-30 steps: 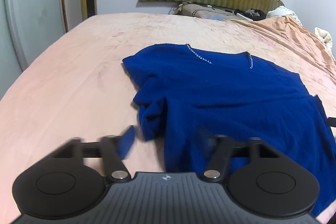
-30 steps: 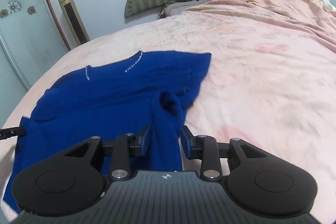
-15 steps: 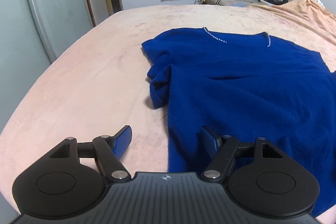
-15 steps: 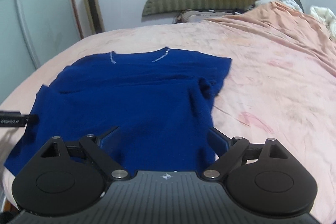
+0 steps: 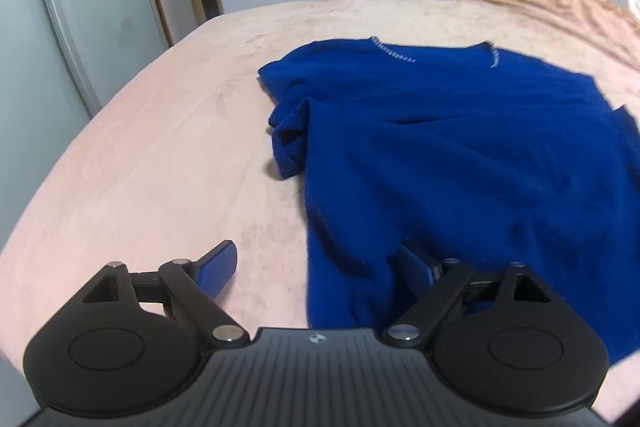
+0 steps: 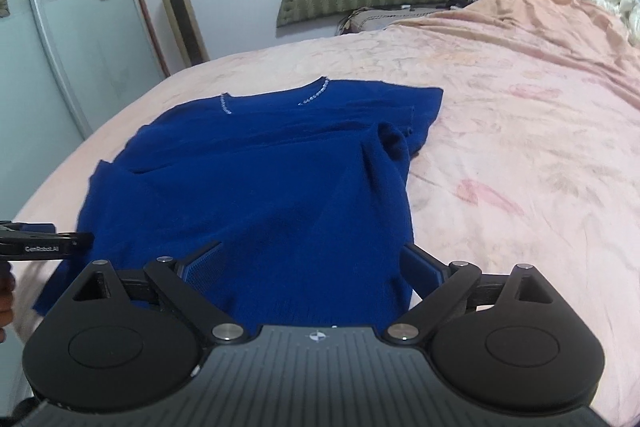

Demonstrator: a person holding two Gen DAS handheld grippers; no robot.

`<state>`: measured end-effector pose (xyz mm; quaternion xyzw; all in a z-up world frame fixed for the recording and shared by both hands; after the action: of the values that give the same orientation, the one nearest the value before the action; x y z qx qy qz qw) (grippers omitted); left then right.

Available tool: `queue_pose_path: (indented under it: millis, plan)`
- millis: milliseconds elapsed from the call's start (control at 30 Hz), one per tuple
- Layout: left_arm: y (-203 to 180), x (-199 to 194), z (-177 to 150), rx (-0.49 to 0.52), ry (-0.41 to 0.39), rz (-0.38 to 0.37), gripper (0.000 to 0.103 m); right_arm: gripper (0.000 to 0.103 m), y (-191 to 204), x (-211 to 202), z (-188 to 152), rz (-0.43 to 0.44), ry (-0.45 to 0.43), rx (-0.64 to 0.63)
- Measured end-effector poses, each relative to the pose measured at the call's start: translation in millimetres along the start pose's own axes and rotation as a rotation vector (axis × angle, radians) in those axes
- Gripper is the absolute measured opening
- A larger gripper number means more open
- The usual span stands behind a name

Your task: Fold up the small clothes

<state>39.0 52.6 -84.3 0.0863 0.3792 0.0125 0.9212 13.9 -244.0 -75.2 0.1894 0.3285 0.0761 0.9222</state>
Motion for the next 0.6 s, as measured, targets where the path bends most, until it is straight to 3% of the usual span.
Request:
queue_pose_path:
  millis: [167, 267, 400, 600]
  plan:
    - [4.5, -9.8, -18.6, -0.026, 0.027, -0.084, 0.087, 0.095, -7.1, -14.0, -12.1, -0.052, 0.014, -0.054]
    - [9.7, -15.5, -29.9, -0.06, 0.037, -0.118, 0.087, 0.091, -11.6, -23.4, -20.7, -0.033, 0.031, -0.037]
    - [11.4, -25.8, -37.9, -0.099, 0.023, -0.166, 0.088, 0.075, -21.2, -40.0, -25.4, -0.04, 0.024, 0.007]
    - [-13.4, -28.1, -42.1, -0.017, 0.071, -0.303, 0.088, 0.064, -24.5, -34.4, -46.2, 0.026, 0.119, 0.104]
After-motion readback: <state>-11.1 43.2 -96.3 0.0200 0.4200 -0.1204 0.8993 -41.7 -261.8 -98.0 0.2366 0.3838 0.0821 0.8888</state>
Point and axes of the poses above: each gripper's, at about its wrist camera, not at the fingertips, and x roughly the way its jaws point, y to its left, z to its top, the point moved 10 cm from there along x, roughly the way its jaws point, and after that the axes turned 5 degrees about x, right-handed, at the moved point
